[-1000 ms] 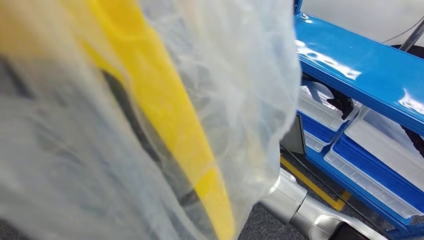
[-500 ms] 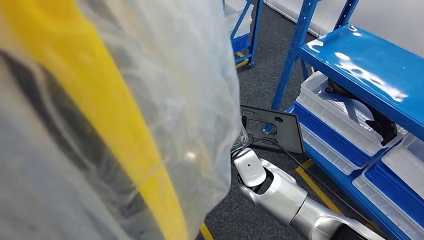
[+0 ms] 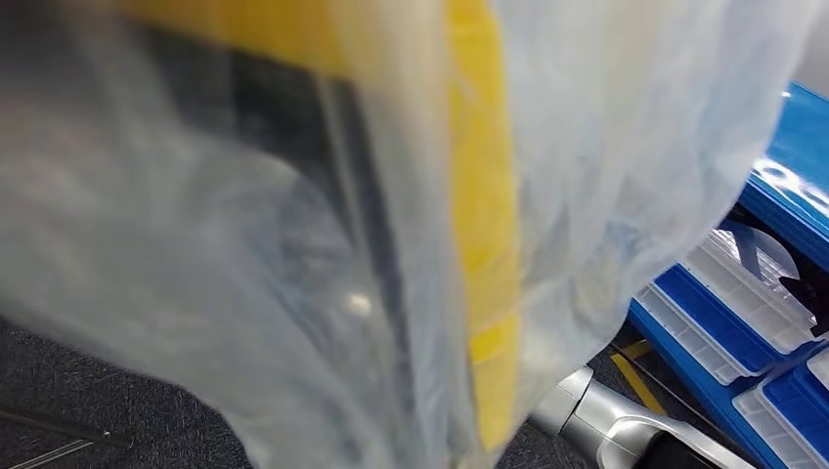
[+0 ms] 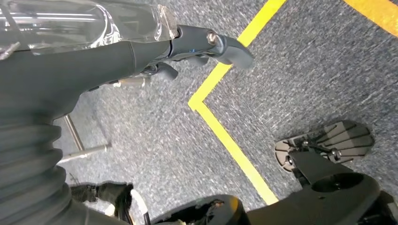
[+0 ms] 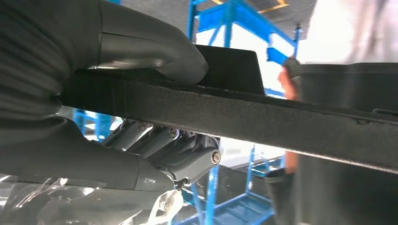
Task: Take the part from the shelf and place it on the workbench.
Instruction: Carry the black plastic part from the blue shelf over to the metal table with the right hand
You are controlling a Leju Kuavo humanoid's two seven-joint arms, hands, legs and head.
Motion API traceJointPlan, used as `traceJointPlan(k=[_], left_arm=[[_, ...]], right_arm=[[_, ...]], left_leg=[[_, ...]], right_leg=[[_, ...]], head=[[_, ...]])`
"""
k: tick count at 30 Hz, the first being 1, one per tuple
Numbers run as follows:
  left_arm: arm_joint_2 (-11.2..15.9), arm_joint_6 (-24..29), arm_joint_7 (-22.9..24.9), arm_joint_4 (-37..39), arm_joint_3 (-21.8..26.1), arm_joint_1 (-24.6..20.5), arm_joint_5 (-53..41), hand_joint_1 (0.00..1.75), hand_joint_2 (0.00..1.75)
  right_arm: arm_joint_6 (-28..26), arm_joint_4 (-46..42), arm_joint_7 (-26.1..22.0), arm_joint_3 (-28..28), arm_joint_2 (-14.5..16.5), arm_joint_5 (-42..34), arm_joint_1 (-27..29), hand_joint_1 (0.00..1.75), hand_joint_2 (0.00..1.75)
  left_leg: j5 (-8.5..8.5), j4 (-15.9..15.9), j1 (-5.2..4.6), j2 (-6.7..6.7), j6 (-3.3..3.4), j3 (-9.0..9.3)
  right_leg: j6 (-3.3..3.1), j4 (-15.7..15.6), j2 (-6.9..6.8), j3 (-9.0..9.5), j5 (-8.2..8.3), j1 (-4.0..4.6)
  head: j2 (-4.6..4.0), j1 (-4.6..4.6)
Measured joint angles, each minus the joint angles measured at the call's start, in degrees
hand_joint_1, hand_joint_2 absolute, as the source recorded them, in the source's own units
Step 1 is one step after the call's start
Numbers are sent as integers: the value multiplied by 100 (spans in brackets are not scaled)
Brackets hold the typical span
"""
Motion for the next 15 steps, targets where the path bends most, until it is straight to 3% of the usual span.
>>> traceJointPlan(k=[2,4,6,7,8,9,10,12,13,15], left_arm=[[-4,5,-3,0,0,11,-32,0,175],[-12,4,8,0,0,25,-59,0,175],[-19,-1,25,0,0,30,-59,0,175],[-20,-3,31,0,0,38,-55,0,175],[-20,-7,32,0,0,53,-51,0,175],[-20,-10,32,0,0,71,-49,0,175],[-20,-12,32,0,0,85,-48,0,175],[-22,-15,26,0,0,90,-47,0,175],[-23,-16,22,0,0,87,-47,0,175],[-24,-16,15,0,0,88,-47,0,175]], right_arm=[[-1,3,-9,16,19,-4,-1,175,175],[0,6,-12,28,28,-8,2,175,175],[4,15,-14,46,19,-11,25,175,175],[8,23,-14,57,12,-13,45,175,175],[13,31,-14,67,6,-14,66,175,175],[16,36,-14,73,3,-14,81,175,175],[19,39,-14,77,3,-14,87,175,175],[21,40,-19,78,3,-14,82,175,175],[22,42,-26,80,4,-14,78,175,175],[33,44,-48,84,9,-11,77,175,175]], left_leg=[[20,-32,22,-118,54,14],[39,-68,58,-216,130,52],[34,-70,65,-327,183,64],[30,-69,64,-397,190,67],[27,-67,64,-470,192,70],[24,-62,66,-546,191,73],[19,-53,73,-625,183,78],[-10,-9,83,-780,140,71],[-25,13,87,-848,111,57],[-35,31,100,-962,49,22]], right_leg=[[53,24,15,10,-51,-11],[84,368,257,-136,-260,-24],[93,1158,471,-544,-604,-25],[100,1526,501,-757,-716,-22],[105,1720,513,-895,-724,-22],[106,1679,520,-921,-614,-25],[106,1400,547,-826,-405,-33],[103,566,753,-470,23,-62],[95,265,848,-332,140,-71],[57,77,907,-242,158,-54]], head=[[0,2],[0,6],[0,13],[0,16],[0,17],[0,17],[0,17],[0,17],[0,17],[0,13]])
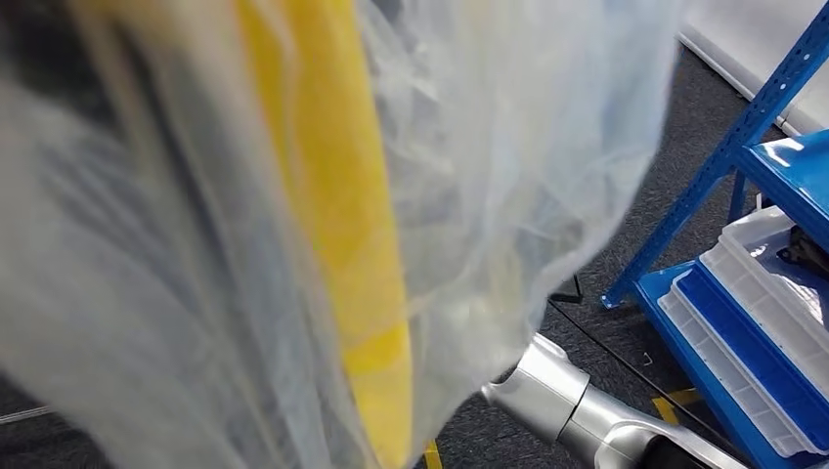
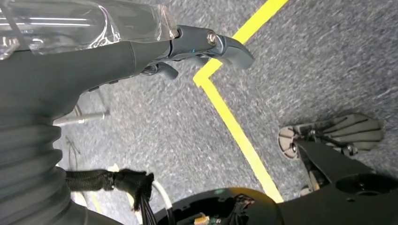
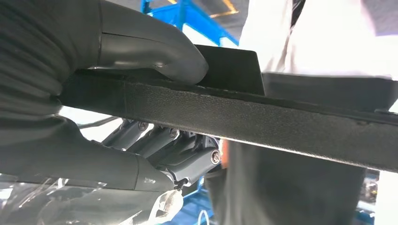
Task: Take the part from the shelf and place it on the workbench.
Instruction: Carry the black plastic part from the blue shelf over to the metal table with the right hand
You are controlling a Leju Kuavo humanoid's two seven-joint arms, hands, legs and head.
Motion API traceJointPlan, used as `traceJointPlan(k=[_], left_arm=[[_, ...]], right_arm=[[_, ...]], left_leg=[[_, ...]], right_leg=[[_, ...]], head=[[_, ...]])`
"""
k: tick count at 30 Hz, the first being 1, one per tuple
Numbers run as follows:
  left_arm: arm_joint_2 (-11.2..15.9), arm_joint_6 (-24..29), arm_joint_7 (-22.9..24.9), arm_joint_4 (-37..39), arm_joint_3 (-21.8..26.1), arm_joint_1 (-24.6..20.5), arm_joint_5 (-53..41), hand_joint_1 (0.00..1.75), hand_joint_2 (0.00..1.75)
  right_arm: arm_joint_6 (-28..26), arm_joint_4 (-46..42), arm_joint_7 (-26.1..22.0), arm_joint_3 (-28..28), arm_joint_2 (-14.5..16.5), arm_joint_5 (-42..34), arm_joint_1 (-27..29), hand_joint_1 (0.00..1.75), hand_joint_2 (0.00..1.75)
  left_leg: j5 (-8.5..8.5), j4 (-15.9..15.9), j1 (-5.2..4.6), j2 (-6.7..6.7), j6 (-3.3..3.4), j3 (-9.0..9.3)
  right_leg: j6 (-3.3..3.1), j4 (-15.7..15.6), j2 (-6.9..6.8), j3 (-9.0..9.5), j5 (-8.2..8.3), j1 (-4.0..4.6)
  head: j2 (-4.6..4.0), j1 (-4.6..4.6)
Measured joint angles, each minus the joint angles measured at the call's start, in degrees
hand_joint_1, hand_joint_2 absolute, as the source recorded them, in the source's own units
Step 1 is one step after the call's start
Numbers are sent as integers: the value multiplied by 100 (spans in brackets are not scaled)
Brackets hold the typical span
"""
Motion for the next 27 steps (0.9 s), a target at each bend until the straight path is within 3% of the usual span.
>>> traceJointPlan(k=[2,3,4,6,8,9,11,13,15,17,19,21,23,24,25,26,27], left_arm=[[2,1,-2,0,0,20,-1,0,175],[1,3,-4,0,0,27,-1,0,175],[-1,4,-8,0,0,24,-1,0,175],[-3,8,-16,0,0,-1,-1,0,175],[-3,11,-18,0,0,-12,-1,0,175],[-3,13,-18,0,0,-6,-1,0,175],[-3,17,-17,0,0,6,-2,0,175],[4,32,-17,1,1,0,-2,0,175],[11,48,-17,2,2,-9,0,0,175],[12,56,-18,2,2,-6,0,0,175],[5,60,-18,2,1,0,1,0,175],[-8,61,-18,2,2,-18,1,0,175],[-20,60,-19,2,2,-34,0,0,175],[-25,57,-20,2,2,-31,0,0,175],[-28,55,-22,2,2,-27,0,0,175],[-32,52,-23,2,2,-24,0,0,175],[-35,50,-25,2,2,-25,-1,0,175]], right_arm=[[10,0,-20,2,19,5,-11,175,175],[14,0,-30,2,31,8,-21,175,175],[18,0,-40,2,43,10,-32,175,175],[33,4,-56,6,52,14,-40,175,175],[52,16,-67,20,50,15,-39,175,175],[62,22,-74,31,50,16,-39,175,175],[78,28,-88,53,53,20,-41,175,175],[86,28,-101,66,56,25,-53,175,175],[89,29,-113,79,61,30,-69,175,175],[91,31,-125,95,78,31,-76,175,175],[91,33,-131,105,95,31,-82,175,175],[93,40,-135,117,96,31,-83,175,175],[101,56,-140,134,87,30,-64,175,175],[104,66,-142,140,82,27,-53,175,175],[105,73,-144,143,80,22,-47,175,175],[104,79,-148,144,79,17,-47,175,175],[103,84,-154,145,79,11,-52,175,175]], left_leg=[[-9,11,22,-45,-59,-32],[-63,102,21,55,-92,-80],[-173,313,18,211,-125,-182],[-498,1043,25,540,-188,-537],[-682,1653,50,632,-228,-861],[-636,1670,57,644,-236,-883],[-302,1039,58,725,-225,-573],[-32,264,4,934,-163,-172],[11,12,-59,1006,-87,-46],[28,-8,-64,884,-29,-37],[50,-47,-32,775,33,2],[55,-62,-6,660,88,30],[50,-60,0,521,109,39],[48,-57,6,441,109,43],[45,-52,15,358,105,47],[38,-41,29,274,93,51],[24,-21,39,193,70,44]], right_leg=[[-68,-14,-129,11,10,11],[-104,-24,-194,23,12,7],[-138,-34,-262,38,12,2],[-183,-36,-394,61,-10,21],[-201,-35,-538,77,-35,39],[-202,-34,-607,88,-49,43],[-183,-34,-737,132,-86,48],[-141,-34,-846,181,-129,68],[-91,-36,-934,205,-160,84],[-33,-42,-1003,227,-193,79],[11,163,-840,167,-350,62],[23,870,-539,-164,-692,49],[29,1623,-411,-586,-926,50],[32,1724,-395,-679,-881,47],[35,1563,-383,-646,-718,41],[42,1195,-340,-504,-482,26],[58,746,-199,-315,-265,-6]], head=[[0,-4],[0,-14],[0,-26],[0,-50],[0,-52],[0,-53],[0,-55],[0,-52],[0,-50],[0,-47],[0,-41],[0,-27],[0,-15],[0,-13],[0,-11],[0,-10],[0,-8]])
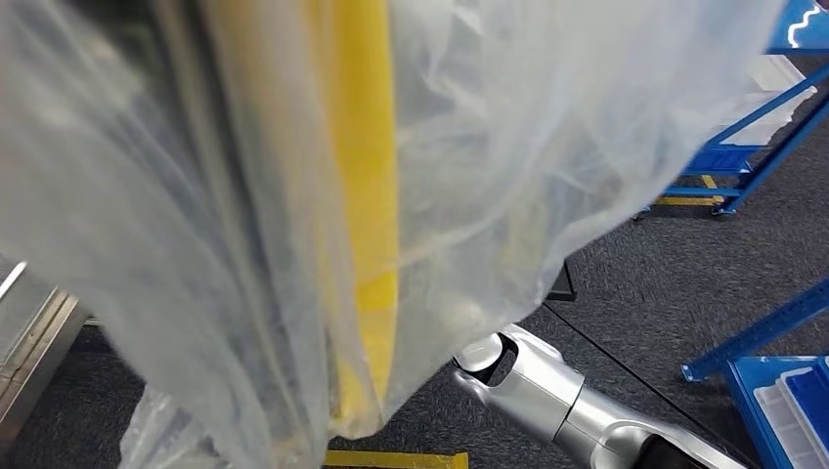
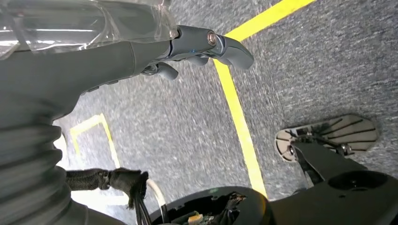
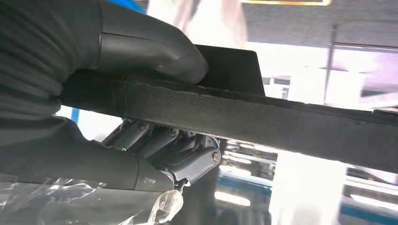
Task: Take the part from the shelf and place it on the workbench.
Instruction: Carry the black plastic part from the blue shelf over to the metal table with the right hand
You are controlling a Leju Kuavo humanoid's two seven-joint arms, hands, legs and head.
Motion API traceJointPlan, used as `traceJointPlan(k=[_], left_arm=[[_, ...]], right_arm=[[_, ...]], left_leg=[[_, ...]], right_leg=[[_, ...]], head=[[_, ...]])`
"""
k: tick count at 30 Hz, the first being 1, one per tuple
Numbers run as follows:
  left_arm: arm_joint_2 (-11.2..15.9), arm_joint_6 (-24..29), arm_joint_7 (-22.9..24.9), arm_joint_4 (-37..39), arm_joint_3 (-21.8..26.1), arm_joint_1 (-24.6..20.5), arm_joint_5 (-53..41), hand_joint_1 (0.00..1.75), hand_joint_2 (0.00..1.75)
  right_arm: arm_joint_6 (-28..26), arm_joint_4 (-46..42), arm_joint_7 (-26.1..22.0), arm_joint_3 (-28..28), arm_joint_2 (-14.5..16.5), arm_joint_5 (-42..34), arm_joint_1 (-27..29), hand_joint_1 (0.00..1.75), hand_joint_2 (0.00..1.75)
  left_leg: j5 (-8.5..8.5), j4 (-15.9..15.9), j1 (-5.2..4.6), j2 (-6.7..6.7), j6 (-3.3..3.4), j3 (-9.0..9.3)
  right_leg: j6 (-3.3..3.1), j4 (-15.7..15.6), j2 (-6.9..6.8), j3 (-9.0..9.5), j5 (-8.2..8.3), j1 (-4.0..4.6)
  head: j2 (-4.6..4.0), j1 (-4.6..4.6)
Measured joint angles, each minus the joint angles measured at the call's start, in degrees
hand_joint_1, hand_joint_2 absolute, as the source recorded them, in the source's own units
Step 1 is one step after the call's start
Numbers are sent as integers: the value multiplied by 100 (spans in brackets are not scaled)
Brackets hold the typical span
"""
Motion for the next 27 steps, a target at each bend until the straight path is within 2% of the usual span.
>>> traceJointPlan(k=[1,2,3,5,6,7,9,11,12,13,14,16,17,18,20,21,22,23,24,25,26,27], left_arm=[[-3,-1,-1,0,1,-5,0,0,175],[-4,-2,0,0,1,-8,0,0,175],[-4,-2,0,0,1,-7,0,0,175],[-3,-2,1,0,1,10,0,0,175],[-3,-1,3,0,1,20,0,0,175],[-2,1,4,0,1,24,-1,0,175],[4,4,7,0,1,9,-1,0,175],[9,6,7,0,2,-6,-2,0,175],[9,6,7,0,2,-2,-2,0,175],[9,4,7,0,2,7,-2,0,175],[10,3,7,0,1,15,-3,0,175],[17,8,7,2,2,16,-4,0,175],[25,13,3,4,3,10,-3,0,175],[31,17,-1,5,4,6,-1,0,175],[36,21,-1,7,7,14,10,0,175],[30,21,3,7,10,29,23,0,175],[25,21,7,7,14,40,38,0,175],[17,21,7,7,19,41,52,0,175],[7,20,5,7,24,37,63,0,175],[1,20,3,7,28,27,69,0,175],[-7,20,1,7,32,22,75,0,175],[-14,19,-1,7,34,27,78,0,175]], right_arm=[[-2,4,-5,3,2,-5,-5,175,175],[-3,9,-12,7,4,-9,-6,175,175],[-5,14,-17,10,7,-13,-4,175,175],[-10,22,-19,14,19,-16,-10,175,175],[-12,23,-18,14,26,-16,-19,175,175],[-15,23,-16,14,32,-16,-32,175,175],[-17,27,-14,14,36,-16,-45,175,175],[-16,44,-15,18,34,-16,-37,175,175],[-15,53,-19,23,33,-16,-31,175,175],[-15,58,-22,28,33,-16,-27,175,175],[-15,60,-26,32,34,-16,-27,175,175],[-14,60,-27,34,36,-16,-32,175,175],[-12,62,-27,34,34,-16,-35,175,175],[-5,63,-27,34,35,-16,-36,175,175],[14,67,-28,37,48,-16,-38,175,175],[26,69,-29,38,56,-16,-40,175,175],[33,70,-30,38,63,-16,-44,175,175],[39,72,-32,39,67,-16,-49,175,175],[49,76,-36,41,64,-16,-49,175,175],[55,82,-39,44,61,-16,-44,175,175],[62,91,-43,49,57,-16,-34,175,175],[68,100,-44,54,52,-17,-23,175,175]], left_leg=[[-15,29,4,-74,-30,-15],[-25,50,5,-136,-64,-37],[-26,58,8,-194,-98,-60],[-15,51,31,-276,-156,-93],[-41,95,31,-204,-182,-123],[-118,238,26,-64,-207,-194],[-429,878,7,295,-248,-505],[-715,1639,10,429,-266,-892],[-736,1797,8,443,-262,-977],[-652,1713,4,454,-248,-938],[-486,1391,-10,493,-220,-773],[-157,536,-82,757,-130,-318],[-69,242,-126,871,-83,-164],[-43,98,-164,939,-45,-96],[-34,41,-184,842,9,-84],[-16,9,-168,781,32,-60],[7,-23,-141,719,59,-31],[28,-53,-112,653,83,-2],[38,-62,-96,586,99,11],[39,-63,-89,512,116,13],[37,-62,-89,431,122,14],[35,-60,-87,346,124,16]], right_leg=[[6,-366,121,159,156,-26],[4,-591,215,258,232,-40],[-13,-677,261,293,243,-38],[-94,-683,117,291,255,-9],[-134,-691,52,296,263,-6],[-175,-699,-15,302,268,-7],[-227,-706,-147,313,261,11],[-252,-706,-298,317,244,41],[-258,-706,-372,320,236,53],[-261,-706,-441,327,227,63],[-260,-706,-507,339,216,73],[-240,-707,-629,378,187,96],[-220,-708,-680,397,171,104],[-193,-711,-732,415,156,106],[-134,-732,-827,457,132,101],[-103,-717,-795,473,108,93],[-77,-633,-680,450,44,89],[-57,-419,-522,359,-82,86],[-45,-89,-351,198,-251,77],[-38,315,-246,-13,-434,76],[-30,683,-207,-214,-565,76],[-25,886,-196,-343,-590,75]], head=[[0,3],[0,6],[0,8],[0,8],[0,4],[0,-7],[0,-30],[0,-40],[0,-42],[0,-42],[0,-42],[0,-40],[0,-38],[0,-37],[0,-36],[0,-34],[0,-32],[0,-26],[0,-18],[0,-10],[0,-4],[0,-1]])
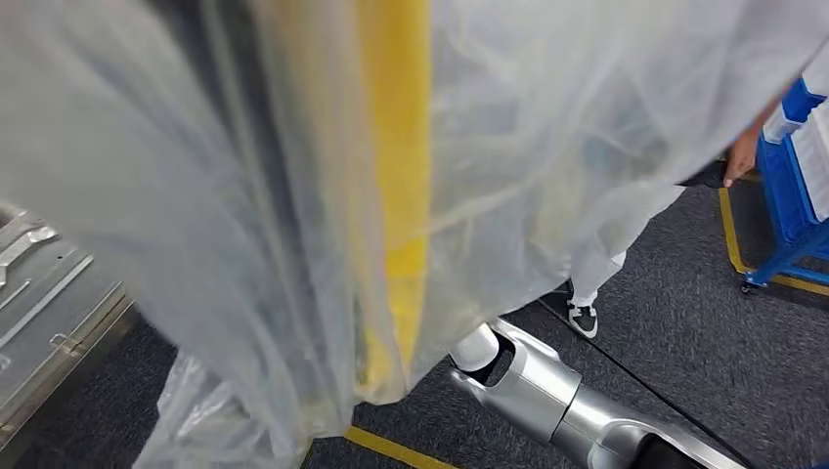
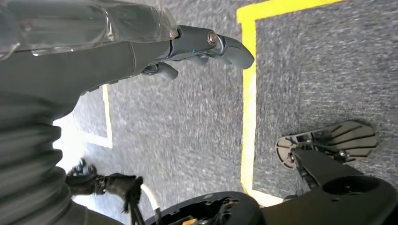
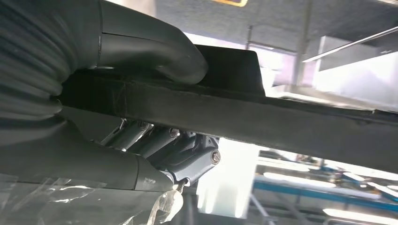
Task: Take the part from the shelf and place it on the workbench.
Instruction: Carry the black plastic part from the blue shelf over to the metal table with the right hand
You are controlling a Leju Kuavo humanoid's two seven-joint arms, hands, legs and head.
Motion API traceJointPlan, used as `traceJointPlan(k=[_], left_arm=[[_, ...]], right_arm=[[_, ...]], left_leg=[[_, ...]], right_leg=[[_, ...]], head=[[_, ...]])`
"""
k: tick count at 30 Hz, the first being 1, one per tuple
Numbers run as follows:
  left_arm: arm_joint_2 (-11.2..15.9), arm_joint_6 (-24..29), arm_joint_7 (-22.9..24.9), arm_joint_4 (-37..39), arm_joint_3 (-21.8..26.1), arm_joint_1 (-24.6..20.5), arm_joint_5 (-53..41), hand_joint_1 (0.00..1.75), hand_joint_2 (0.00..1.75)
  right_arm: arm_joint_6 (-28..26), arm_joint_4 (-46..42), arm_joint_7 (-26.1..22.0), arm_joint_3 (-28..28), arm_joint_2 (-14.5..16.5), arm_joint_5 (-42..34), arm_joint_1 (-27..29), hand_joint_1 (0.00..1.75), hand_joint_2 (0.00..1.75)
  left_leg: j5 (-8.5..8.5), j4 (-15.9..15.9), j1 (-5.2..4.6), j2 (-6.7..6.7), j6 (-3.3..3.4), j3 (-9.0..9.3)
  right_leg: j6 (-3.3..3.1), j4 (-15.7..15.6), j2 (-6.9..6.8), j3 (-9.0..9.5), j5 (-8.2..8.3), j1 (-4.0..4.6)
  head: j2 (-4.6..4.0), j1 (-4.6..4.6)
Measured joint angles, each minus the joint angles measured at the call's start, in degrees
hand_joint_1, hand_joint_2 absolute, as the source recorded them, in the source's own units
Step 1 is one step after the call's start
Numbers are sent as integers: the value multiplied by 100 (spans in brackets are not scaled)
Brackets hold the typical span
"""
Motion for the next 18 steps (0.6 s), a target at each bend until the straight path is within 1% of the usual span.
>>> traceJointPlan(k=[1,2,3,4,5,6,7,8,9,10,11,12,13,14,15,16,17,18], left_arm=[[-7,-1,-2,0,2,11,-1,0,175],[-15,-5,-5,0,4,23,-3,0,175],[-22,-9,-14,0,7,32,-7,0,175],[-28,-13,-28,0,10,34,-10,0,175],[-33,-16,-48,0,15,35,-10,0,175],[-36,-17,-67,0,20,39,-10,0,175],[-37,-17,-81,0,26,50,-10,0,175],[-36,-17,-89,0,33,68,-9,0,175],[-31,-16,-92,0,41,88,-8,0,175],[-28,-16,-93,0,48,102,-9,0,175],[-24,-15,-94,0,53,104,-9,0,175],[-19,-11,-95,1,57,98,-10,0,175],[-15,-8,-95,1,59,90,-11,0,175],[-9,-3,-95,2,61,87,-11,0,175],[-4,1,-95,2,63,87,-13,0,175],[2,2,-95,2,65,90,-14,0,175],[8,3,-95,2,66,93,-15,0,175],[15,3,-95,2,67,95,-17,0,175]], right_arm=[[3,7,-1,6,-2,0,8,175,175],[7,10,-2,12,-1,0,11,175,175],[9,10,-3,19,-1,0,11,175,175],[12,9,-4,26,0,1,9,175,175],[15,9,-8,34,1,-1,8,175,175],[20,10,-13,45,4,-3,9,175,175],[26,10,-16,54,10,-5,9,175,175],[31,10,-19,61,26,-7,9,175,175],[34,10,-19,65,45,-9,7,175,175],[36,9,-18,67,64,-10,3,175,175],[36,9,-18,68,82,-12,0,175,175],[36,9,-17,69,92,-14,-1,175,175],[36,11,-17,71,97,-16,0,175,175],[36,16,-17,72,100,-16,1,175,175],[36,23,-17,74,103,-17,4,175,175],[35,30,-19,75,107,-17,6,175,175],[34,34,-20,76,113,-17,6,175,175],[32,37,-20,76,123,-18,5,175,175]], left_leg=[[-2,4,4,-89,0,4],[-5,8,12,-178,-6,12],[-12,15,21,-264,-17,18],[-23,32,20,-345,-37,16],[-32,46,20,-418,-63,7],[-38,57,21,-481,-90,-8],[-38,60,25,-536,-122,-24],[-36,55,36,-589,-151,-40],[-58,89,44,-586,-176,-68],[-119,197,38,-492,-207,-119],[-239,421,32,-342,-238,-218],[-409,762,30,-164,-269,-371],[-596,1170,31,-19,-304,-563],[-753,1565,46,51,-332,-763],[-828,1824,61,82,-353,-904],[-798,1869,72,103,-370,-940],[-661,1665,82,133,-378,-848],[-457,1262,84,202,-378,-650]], right_leg=[[2,-22,6,-22,93,-2],[1,-286,29,77,289,-7],[2,-705,107,260,531,-20],[0,-1128,224,452,718,-34],[-9,-1444,315,597,842,-46],[-23,-1615,375,675,887,-49],[-47,-1661,368,696,879,-38],[-79,-1667,301,696,887,-33],[-110,-1676,239,703,892,-32],[-146,-1688,178,715,896,-38],[-180,-1700,112,728,896,-47],[-207,-1706,48,743,888,-46],[-228,-1707,-17,752,874,-41],[-239,-1707,-85,758,862,-36],[-242,-1706,-159,764,848,-33],[-238,-1706,-227,774,834,-33],[-229,-1706,-296,791,818,-34],[-215,-1706,-361,817,799,-33]], head=[[0,2],[0,3],[0,5],[0,9],[0,11],[0,13],[0,14],[0,14],[0,14],[0,7],[0,-4],[0,-15],[0,-26],[0,-31],[0,-31],[0,-32],[0,-33],[0,-33]])
